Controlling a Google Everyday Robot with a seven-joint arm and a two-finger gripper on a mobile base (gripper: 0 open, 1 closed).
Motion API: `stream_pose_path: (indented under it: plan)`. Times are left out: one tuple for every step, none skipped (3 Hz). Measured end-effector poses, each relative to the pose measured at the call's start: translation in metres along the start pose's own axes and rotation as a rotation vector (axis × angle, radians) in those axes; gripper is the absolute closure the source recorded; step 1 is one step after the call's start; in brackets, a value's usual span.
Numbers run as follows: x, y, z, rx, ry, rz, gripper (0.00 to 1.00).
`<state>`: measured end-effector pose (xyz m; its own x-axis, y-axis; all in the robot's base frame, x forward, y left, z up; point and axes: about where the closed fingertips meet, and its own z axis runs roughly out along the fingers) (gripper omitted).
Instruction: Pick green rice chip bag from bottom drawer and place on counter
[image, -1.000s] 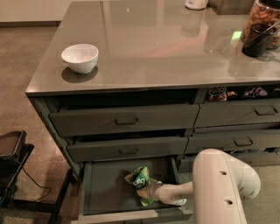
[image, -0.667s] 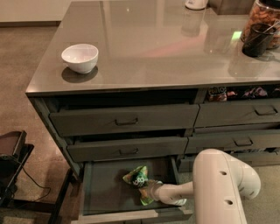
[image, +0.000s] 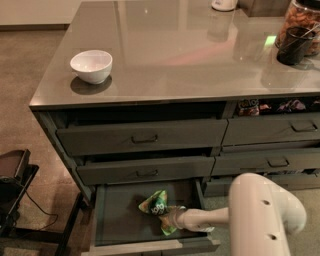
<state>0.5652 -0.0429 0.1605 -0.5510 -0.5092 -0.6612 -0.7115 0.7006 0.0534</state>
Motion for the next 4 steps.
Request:
stream_pose_path:
  plan:
    - [-0.030, 0.000, -0.024, -0.069, -0.020, -0.153, 1.00]
    - [-0.060, -0.001, -0.056, -0.132, -0.009, -0.301, 1.00]
    - [-0.046, 0.015, -0.059, -0.202, 0.040, -0.333, 1.00]
    - [-0.046, 0.015, -0.059, -0.202, 0.040, -0.333, 1.00]
